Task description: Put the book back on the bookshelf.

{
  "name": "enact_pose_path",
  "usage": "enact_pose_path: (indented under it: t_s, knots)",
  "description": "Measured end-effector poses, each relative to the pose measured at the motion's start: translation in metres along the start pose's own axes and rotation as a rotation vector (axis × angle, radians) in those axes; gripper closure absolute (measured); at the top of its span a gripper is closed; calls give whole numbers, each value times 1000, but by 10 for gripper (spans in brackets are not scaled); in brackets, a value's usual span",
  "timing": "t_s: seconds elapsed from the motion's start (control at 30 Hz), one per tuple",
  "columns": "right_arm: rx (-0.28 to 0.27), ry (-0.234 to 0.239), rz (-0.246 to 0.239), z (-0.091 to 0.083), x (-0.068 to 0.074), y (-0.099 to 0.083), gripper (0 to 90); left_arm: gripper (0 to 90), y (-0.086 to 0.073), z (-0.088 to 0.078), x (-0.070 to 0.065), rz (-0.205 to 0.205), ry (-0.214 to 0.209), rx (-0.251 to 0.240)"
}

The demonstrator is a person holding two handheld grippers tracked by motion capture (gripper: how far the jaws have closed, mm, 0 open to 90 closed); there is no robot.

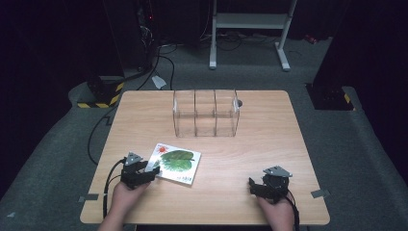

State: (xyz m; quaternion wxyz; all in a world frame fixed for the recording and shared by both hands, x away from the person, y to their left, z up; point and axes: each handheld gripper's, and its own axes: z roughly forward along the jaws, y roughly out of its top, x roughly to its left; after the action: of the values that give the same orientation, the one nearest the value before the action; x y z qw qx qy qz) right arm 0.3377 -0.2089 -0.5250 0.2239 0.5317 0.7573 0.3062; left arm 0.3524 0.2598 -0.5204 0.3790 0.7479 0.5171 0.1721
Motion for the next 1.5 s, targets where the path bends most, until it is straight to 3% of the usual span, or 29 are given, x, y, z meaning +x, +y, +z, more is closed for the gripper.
enact_pose_path:
  t_s: [0.23,0.3,0.37,0.53,0.67,0.8,0.9,1.07,1.17,1.23,1.33,1.5]
  knots:
    - [-2,3,-2,0,0,0,106,394,2,6,-25,37,-77,20]
    - [0,6,-6,0,-1,0,110,397,3,9,-37,68,-107,31]
    - [1,6,-2,-1,0,0,116,397,3,10,-42,71,-114,30]
    - [7,8,-5,-5,0,-1,168,398,4,12,-63,128,-141,43]
    - [-6,13,-6,-9,3,-2,226,399,4,13,-67,134,-147,43]
    - [-34,34,-14,-17,15,1,235,412,4,13,-67,131,-166,47]
    - [-55,54,-9,-23,25,2,234,419,2,14,-72,130,-205,52]
    - [-64,105,-20,-29,43,4,264,448,0,15,-88,202,-256,51]
    - [-79,125,-21,-32,51,5,266,445,0,14,-94,242,-238,34]
    - [-77,135,-15,-32,54,5,269,445,0,13,-95,245,-233,16]
    - [-71,168,-23,-32,66,4,279,399,2,14,-94,190,-203,-24]
    - [-61,199,-24,-29,76,4,278,354,1,21,-97,146,-185,0]
